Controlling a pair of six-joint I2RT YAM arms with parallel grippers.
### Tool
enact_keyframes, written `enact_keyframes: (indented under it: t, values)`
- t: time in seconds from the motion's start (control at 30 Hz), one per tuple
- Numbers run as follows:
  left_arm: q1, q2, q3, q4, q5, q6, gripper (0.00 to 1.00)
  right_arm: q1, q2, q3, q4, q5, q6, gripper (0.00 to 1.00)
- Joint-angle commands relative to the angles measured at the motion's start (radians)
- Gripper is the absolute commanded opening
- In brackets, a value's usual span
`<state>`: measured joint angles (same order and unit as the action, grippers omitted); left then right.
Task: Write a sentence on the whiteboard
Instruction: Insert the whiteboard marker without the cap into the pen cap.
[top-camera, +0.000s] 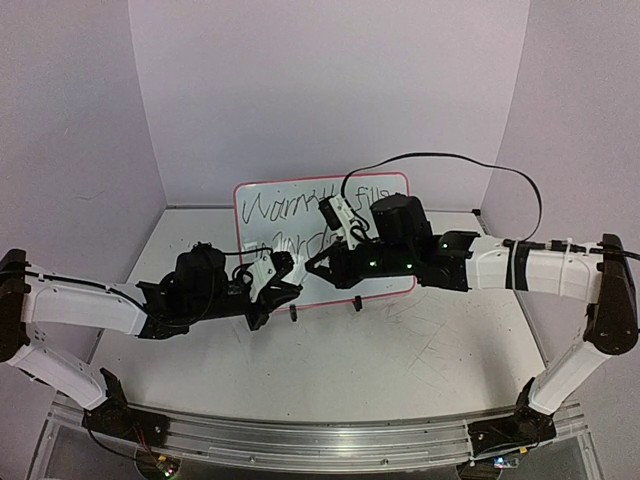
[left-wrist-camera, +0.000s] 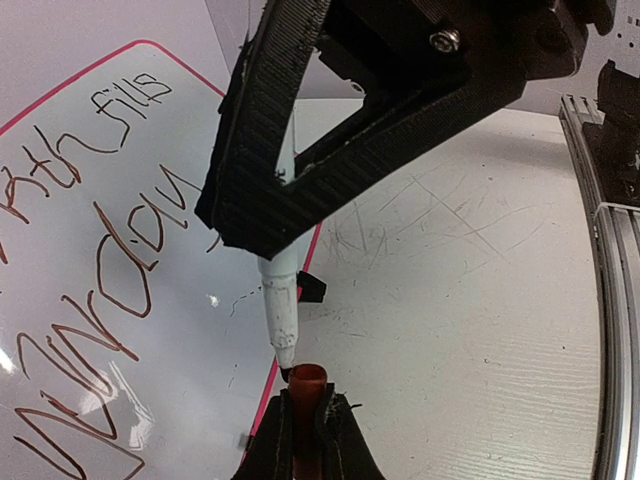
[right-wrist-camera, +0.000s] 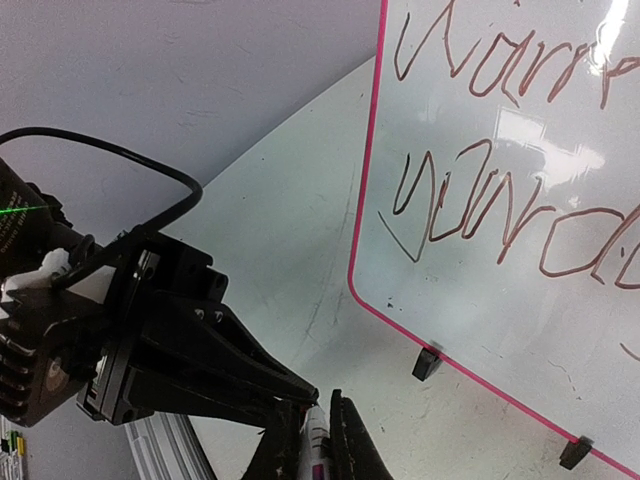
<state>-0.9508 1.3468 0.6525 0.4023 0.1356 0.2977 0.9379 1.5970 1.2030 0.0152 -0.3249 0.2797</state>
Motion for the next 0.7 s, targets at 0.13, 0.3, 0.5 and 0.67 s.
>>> enact_keyframes:
  t: [0.13,0.3,0.5,0.67]
  values:
    - [0.001,-0.032,0.004,0.055,-0.019,0.006,0.00,0.008,-0.085,-0.054,0.067,0.045,0.007,0.00]
    - [0.002,-0.023,0.009,0.055,-0.012,0.007,0.00,0.009,-0.076,-0.057,0.073,0.022,0.016,0.00]
    - [0.002,-0.019,0.011,0.053,-0.006,0.004,0.00,0.009,-0.079,-0.057,0.089,0.026,0.016,0.00]
    - [0.001,-0.011,0.015,0.053,-0.002,0.006,0.00,0.010,-0.067,-0.053,0.093,0.016,0.018,0.00]
